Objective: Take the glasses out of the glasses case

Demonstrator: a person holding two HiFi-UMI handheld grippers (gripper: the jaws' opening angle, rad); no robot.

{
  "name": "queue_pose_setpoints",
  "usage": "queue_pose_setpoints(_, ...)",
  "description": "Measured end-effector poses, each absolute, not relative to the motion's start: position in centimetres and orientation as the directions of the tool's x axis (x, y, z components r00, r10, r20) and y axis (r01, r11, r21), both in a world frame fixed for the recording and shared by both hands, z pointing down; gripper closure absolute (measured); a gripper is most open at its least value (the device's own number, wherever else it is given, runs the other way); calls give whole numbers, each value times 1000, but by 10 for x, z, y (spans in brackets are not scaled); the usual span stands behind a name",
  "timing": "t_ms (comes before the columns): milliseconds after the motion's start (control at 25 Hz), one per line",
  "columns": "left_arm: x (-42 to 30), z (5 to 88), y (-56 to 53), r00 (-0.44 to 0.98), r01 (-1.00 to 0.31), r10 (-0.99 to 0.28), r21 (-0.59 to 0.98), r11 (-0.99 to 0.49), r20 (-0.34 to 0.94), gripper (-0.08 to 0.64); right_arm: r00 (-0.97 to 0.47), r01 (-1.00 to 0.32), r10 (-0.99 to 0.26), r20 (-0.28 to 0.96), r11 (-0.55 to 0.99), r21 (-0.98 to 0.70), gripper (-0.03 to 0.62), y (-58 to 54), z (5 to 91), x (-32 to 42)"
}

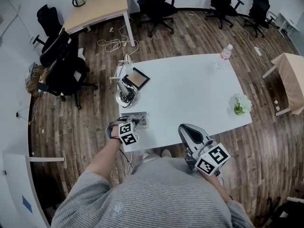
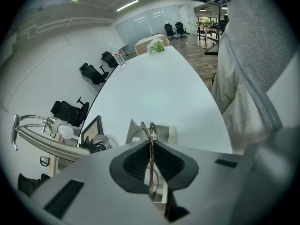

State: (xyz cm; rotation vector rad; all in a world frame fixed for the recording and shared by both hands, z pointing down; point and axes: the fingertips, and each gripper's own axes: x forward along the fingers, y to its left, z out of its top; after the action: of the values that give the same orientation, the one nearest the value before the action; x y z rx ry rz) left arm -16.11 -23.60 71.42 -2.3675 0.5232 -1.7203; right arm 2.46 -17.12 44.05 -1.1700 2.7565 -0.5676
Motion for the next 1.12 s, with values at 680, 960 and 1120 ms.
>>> queue_pose_setpoints(680,-152,646,-266,584,-768,-560,177,-616,587,526,-723,-658,-688,60,660,-363,575,-169,442,19)
queue_pose_setpoints(960,-139,616,-268,683,-717,-619,520,-464,389,526,-722,-659,-690,60,658,-364,575,-168,443,19)
queue_pose_setpoints(1120,-130,599,-265,708,-626,-651,671,-398,274,526,-726,-657,-685,63,663,-359,575,-168,445,17)
